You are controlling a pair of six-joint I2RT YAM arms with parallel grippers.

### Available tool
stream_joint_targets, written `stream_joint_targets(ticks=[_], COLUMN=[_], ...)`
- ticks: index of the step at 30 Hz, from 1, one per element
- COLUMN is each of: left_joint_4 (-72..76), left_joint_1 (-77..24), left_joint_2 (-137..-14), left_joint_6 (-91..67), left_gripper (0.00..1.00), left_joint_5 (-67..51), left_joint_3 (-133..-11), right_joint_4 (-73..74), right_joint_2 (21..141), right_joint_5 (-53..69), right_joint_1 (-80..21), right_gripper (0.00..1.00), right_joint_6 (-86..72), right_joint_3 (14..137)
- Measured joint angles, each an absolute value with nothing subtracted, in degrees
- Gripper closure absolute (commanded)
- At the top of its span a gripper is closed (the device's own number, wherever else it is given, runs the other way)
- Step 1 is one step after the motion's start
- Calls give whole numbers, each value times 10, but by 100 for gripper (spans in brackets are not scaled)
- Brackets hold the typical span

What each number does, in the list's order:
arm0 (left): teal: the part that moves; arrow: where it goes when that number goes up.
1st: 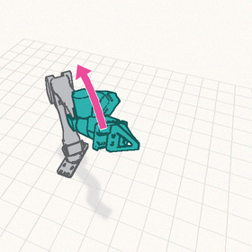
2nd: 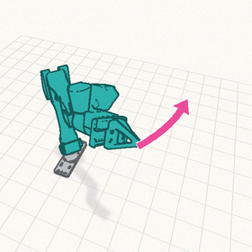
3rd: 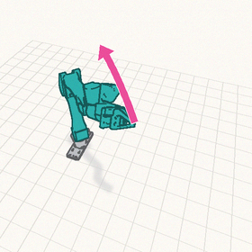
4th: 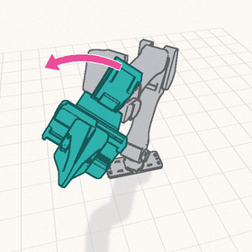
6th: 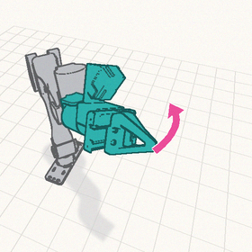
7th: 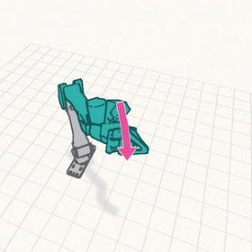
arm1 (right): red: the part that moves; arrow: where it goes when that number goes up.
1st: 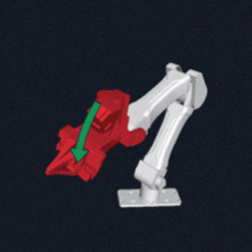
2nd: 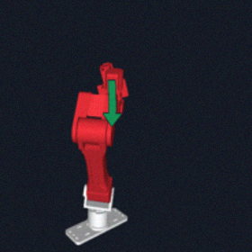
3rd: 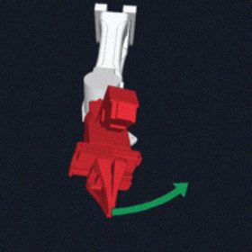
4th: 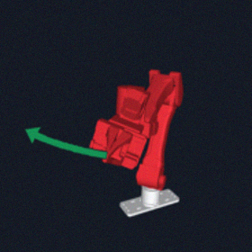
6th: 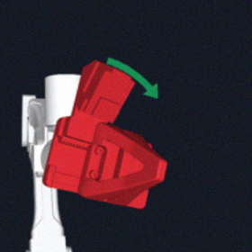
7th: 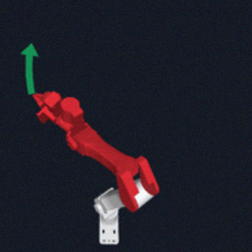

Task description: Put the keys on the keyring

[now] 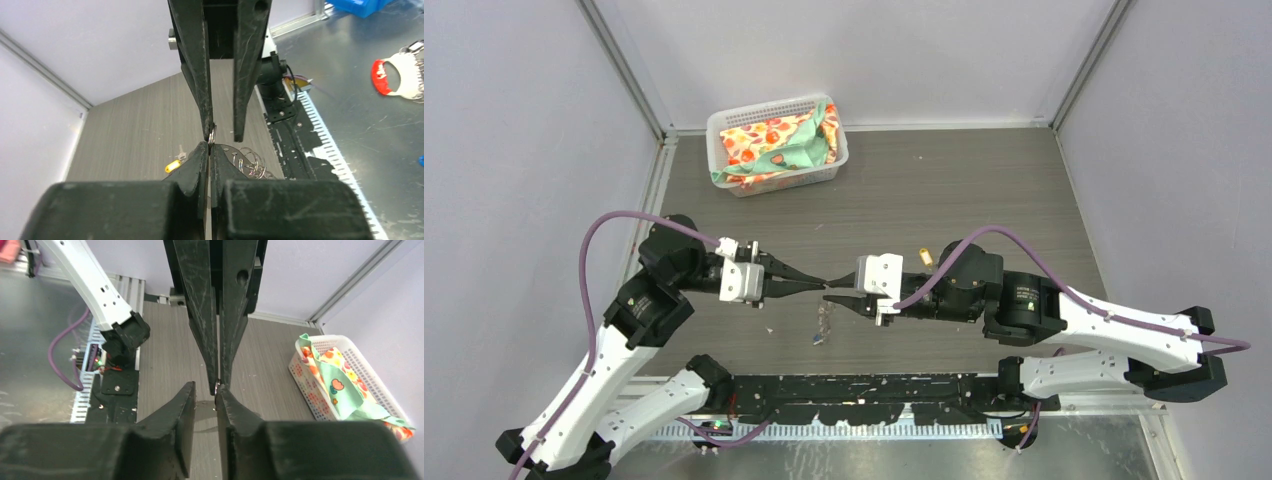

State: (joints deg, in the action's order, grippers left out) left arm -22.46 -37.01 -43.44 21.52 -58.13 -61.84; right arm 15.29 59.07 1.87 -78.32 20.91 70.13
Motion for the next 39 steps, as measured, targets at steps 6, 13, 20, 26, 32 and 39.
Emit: stream_joint_targets(ticks=[6,13,20,26,32,39], left_joint_4=[-204,-256,-281,-282,-282,-326], left_joint_1=[-370,-370,-370,-370,-370,-370], left_joint_2=[-412,-397,-396,-397,-397,-430], left_joint_6=[297,504,597,631,634,606], left_gripper=[100,100,100,100,100,100], left_joint_5=[-592,-654,-685,-695,-697,-668], left_joint_3=[-596,-597,-624,-628,-629,-658], right_joint_4=[169,205,225,232,240,268], right_joint_2=[580,489,468,489,493,552], right_joint_5=[16,-40,-67,-70,-68,-54], right_joint_1=[-784,-784,-784,-784,-784,-784], right_gripper=[52,52,55,56,56,56], right_joint_6=[199,196,194,191,190,189], right_joint_3=[717,717,717,716,714,761])
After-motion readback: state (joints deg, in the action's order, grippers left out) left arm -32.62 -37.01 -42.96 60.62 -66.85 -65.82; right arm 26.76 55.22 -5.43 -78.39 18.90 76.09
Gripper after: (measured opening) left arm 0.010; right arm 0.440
